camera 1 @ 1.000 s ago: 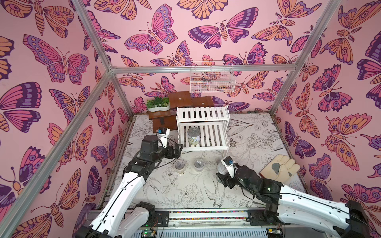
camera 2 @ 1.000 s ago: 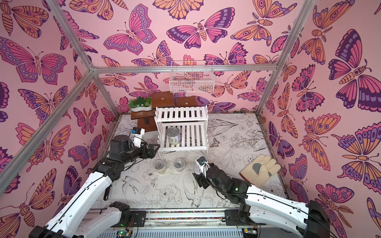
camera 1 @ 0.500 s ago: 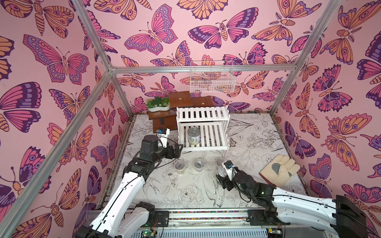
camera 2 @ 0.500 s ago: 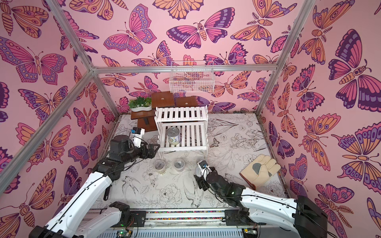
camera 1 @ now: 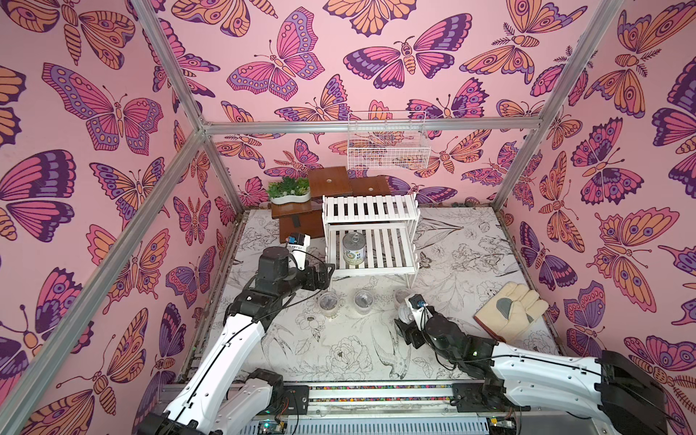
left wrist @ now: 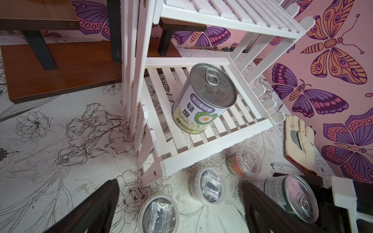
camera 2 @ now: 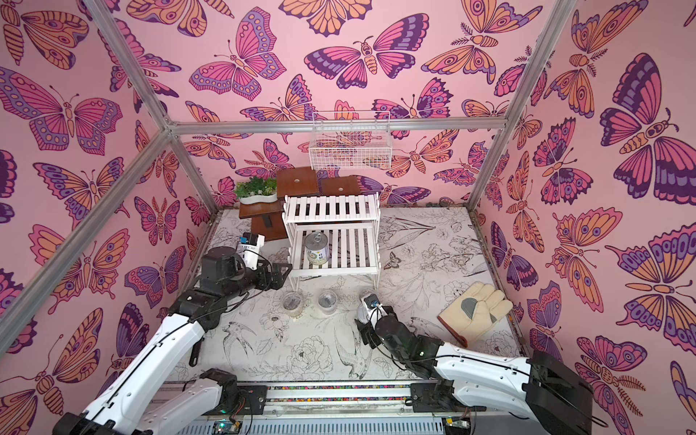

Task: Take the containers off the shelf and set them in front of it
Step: Place the container at the center of the board.

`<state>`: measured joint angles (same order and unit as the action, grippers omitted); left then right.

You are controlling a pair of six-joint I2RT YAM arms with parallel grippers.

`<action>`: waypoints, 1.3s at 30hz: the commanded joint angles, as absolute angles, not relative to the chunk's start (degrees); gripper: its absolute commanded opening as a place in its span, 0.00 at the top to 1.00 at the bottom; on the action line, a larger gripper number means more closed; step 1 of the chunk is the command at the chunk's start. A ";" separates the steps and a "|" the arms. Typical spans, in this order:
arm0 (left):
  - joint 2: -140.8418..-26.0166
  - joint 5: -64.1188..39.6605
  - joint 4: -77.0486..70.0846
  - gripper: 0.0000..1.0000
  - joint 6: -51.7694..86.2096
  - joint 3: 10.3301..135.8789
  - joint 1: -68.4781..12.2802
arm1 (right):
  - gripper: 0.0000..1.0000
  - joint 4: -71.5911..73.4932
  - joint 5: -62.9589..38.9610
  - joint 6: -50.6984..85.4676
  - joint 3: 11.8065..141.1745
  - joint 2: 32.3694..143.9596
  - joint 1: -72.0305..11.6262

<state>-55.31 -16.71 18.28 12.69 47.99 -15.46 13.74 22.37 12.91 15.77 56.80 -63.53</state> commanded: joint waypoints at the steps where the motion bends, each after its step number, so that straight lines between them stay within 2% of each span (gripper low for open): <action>1: -55.11 -16.92 18.42 0.00 12.22 47.91 -16.00 | 0.23 15.82 24.14 14.21 15.40 57.64 -63.96; 6: -55.27 -16.54 18.43 0.00 11.98 47.94 -16.43 | 0.18 16.01 24.72 14.68 15.13 58.36 -63.96; 11: -55.54 -16.44 18.79 0.00 11.52 48.20 -17.38 | 0.08 14.85 25.21 14.90 15.36 57.64 -63.95; 17: -55.81 -15.42 19.71 0.00 9.88 48.78 -20.48 | 0.00 8.74 25.07 14.95 16.98 51.55 -63.98; 30: -61.24 -13.75 19.64 0.00 6.65 52.28 -25.26 | 0.01 -4.99 25.72 15.21 21.31 35.58 -63.93; 39: -66.68 -10.41 14.14 0.00 5.81 54.25 -26.43 | 0.01 -14.40 21.59 15.41 29.99 35.30 -59.19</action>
